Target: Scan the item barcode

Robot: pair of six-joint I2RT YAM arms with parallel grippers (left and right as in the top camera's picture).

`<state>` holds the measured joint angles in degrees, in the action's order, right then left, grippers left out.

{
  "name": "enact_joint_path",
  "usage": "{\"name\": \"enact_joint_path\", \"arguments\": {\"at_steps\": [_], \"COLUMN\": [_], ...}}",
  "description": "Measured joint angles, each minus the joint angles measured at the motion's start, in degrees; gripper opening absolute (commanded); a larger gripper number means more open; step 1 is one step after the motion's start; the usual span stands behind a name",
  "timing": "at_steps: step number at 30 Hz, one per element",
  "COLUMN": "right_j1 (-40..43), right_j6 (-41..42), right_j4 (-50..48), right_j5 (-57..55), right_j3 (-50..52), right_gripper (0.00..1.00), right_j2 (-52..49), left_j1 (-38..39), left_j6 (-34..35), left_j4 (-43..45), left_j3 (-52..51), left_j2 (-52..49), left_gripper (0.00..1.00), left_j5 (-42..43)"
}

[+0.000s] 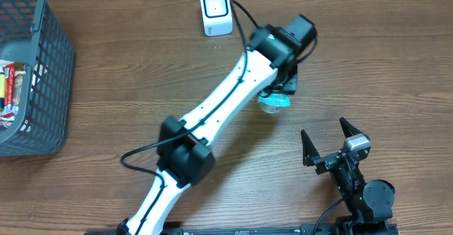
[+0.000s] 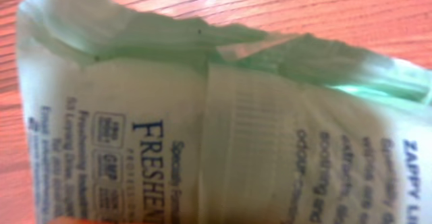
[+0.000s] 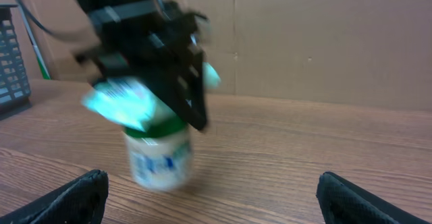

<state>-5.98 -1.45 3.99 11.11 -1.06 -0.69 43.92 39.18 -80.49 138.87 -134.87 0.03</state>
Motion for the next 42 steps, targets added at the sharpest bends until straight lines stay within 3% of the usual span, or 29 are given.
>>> {"name": "enact_joint_path", "arguments": {"at_steps": [9,16,18,19,21,28,31,32,42], "right_j1": [0.0,0.0,0.0,0.0,0.0,0.0,0.0,0.0,0.0], "right_j6": [0.0,0.0,0.0,0.0,0.0,0.0,0.0,0.0,0.0], "right_j4": [0.0,0.0,0.0,0.0,0.0,0.0,0.0,0.0,0.0], "right_j5": [0.0,0.0,0.0,0.0,0.0,0.0,0.0,0.0,0.0], "right_j3": [0.0,0.0,0.0,0.0,0.0,0.0,0.0,0.0,0.0], "right_gripper": [1.0,1.0,1.0,1.0,1.0,1.0,1.0,1.0,1.0], "right_j2": [0.0,0.0,0.0,0.0,0.0,0.0,0.0,0.0,0.0], "left_j1": [1.9,3.0,3.4,3.6,3.9,4.2,4.2,4.2,4.4], "left_j6": [3.4,5.5,5.6,5.7,5.7,5.7,5.7,5.7,5.7], "left_j4": [5.6,7.3,7.3,7.3,7.2,5.9,5.6,5.4,2.7], "left_j3": [-0.1,-0.1,-0.1,-0.1,-0.1,-0.1,-0.1,-0.2,-0.1], "left_j2": [-6.2,-8.0,-8.3,-8.5,-8.6,-8.6,-8.6,-8.6,-8.6], "left_gripper": [0.13,0.2,0.24,0.34,0.41,0.41,0.6,0.62,0.64], "left_j5": [-1.0,-1.8,-2.0,-2.1,-2.1,-2.1,-2.1,-2.1,-1.7]}}
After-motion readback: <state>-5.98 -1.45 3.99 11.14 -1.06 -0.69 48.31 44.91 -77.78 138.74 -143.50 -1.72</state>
